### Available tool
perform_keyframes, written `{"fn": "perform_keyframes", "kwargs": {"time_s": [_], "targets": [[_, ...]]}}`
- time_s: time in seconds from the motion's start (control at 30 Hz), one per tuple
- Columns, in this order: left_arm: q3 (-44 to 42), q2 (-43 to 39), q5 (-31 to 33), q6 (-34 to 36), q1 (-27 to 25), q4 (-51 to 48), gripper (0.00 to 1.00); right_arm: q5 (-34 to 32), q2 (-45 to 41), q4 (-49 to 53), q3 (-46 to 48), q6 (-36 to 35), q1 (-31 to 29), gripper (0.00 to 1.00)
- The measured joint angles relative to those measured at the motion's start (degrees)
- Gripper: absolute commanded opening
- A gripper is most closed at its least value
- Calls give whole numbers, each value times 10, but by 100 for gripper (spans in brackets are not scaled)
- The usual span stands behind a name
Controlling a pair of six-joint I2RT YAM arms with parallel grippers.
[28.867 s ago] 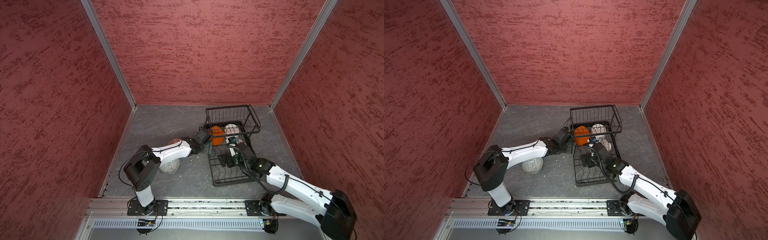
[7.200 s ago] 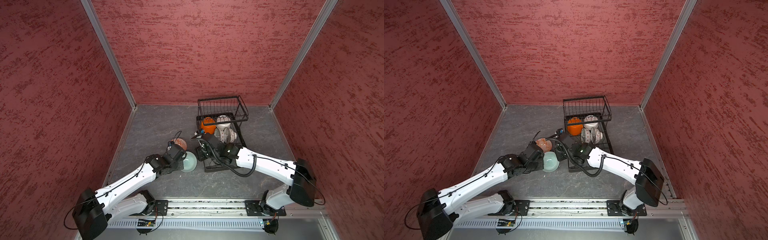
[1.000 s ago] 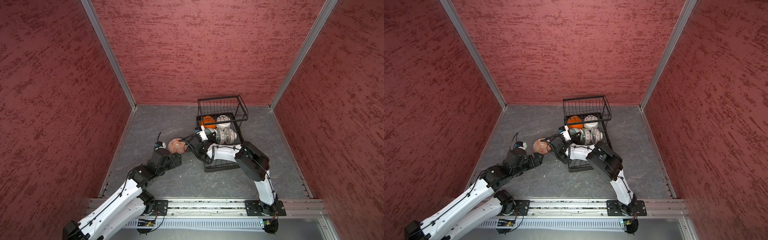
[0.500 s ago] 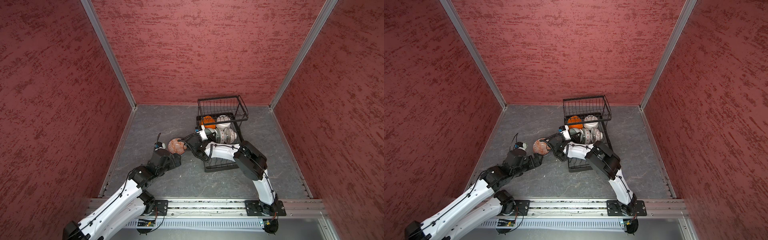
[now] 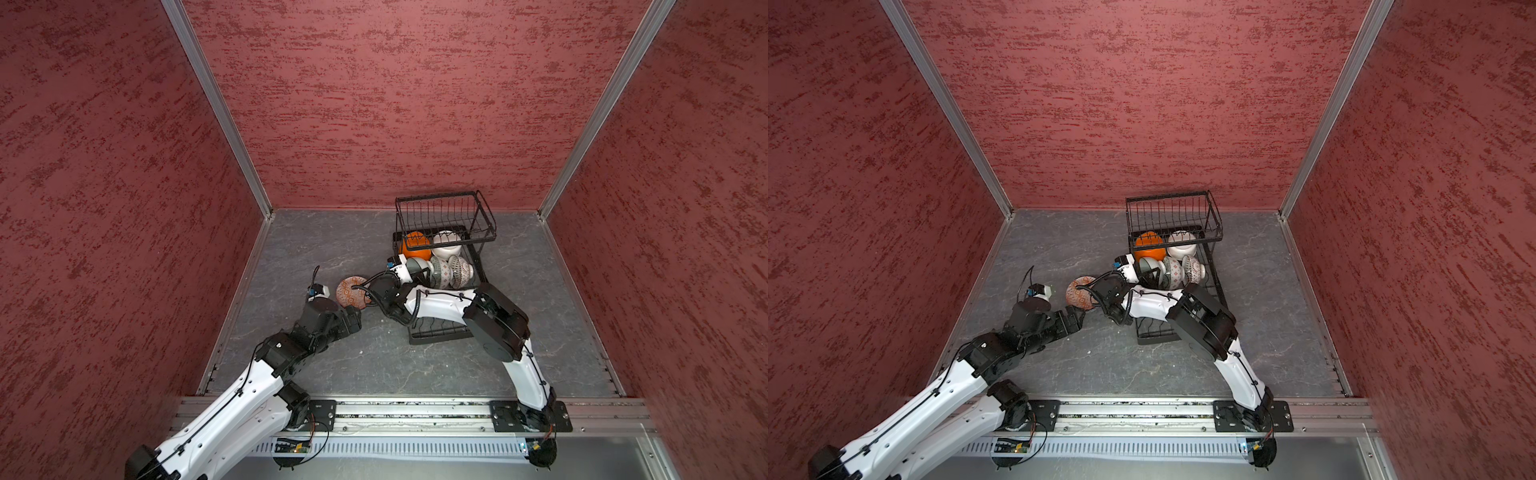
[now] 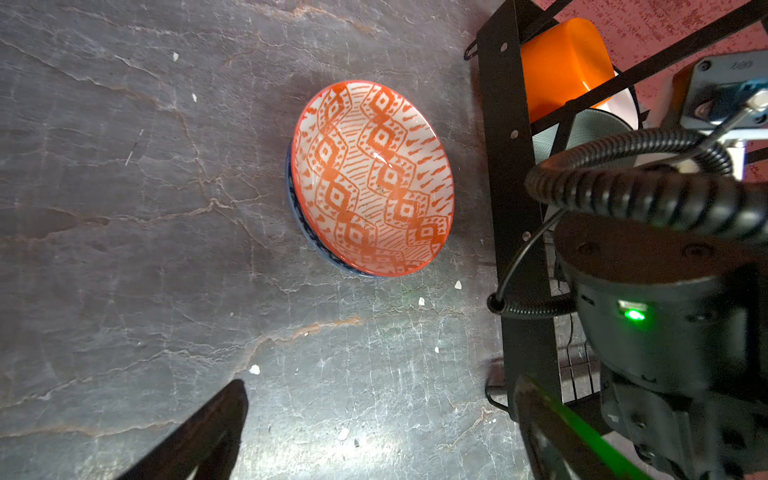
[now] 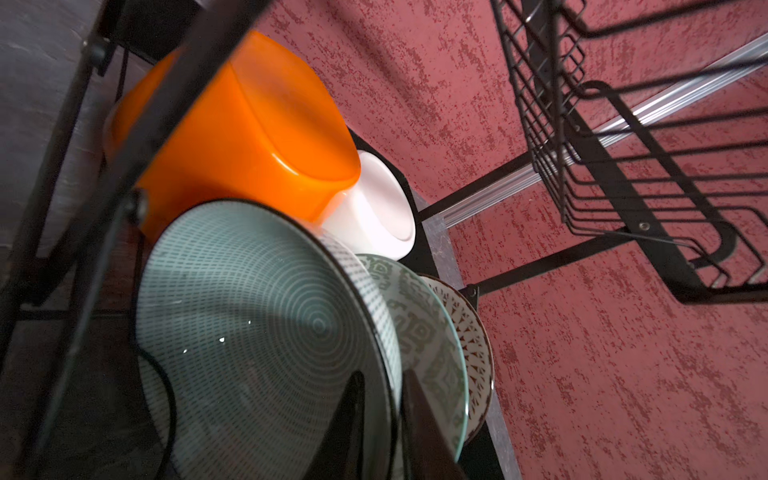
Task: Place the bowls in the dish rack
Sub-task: 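Press the mint-green bowl upright into a rack slot with the right gripper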
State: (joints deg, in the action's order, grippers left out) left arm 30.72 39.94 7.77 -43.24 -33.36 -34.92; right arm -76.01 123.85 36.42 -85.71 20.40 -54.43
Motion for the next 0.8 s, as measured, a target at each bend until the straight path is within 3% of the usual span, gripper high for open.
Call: {"fn": "perform_keyframes", "kwargs": {"time_s": [0.33, 0.8], "targets": [[-7, 0, 0, 0, 4, 0, 100, 25, 3, 21, -12, 17, -2, 35], [-7, -3, -2, 1, 13, 0, 100, 67, -3, 33, -12, 33, -1, 63]]}}
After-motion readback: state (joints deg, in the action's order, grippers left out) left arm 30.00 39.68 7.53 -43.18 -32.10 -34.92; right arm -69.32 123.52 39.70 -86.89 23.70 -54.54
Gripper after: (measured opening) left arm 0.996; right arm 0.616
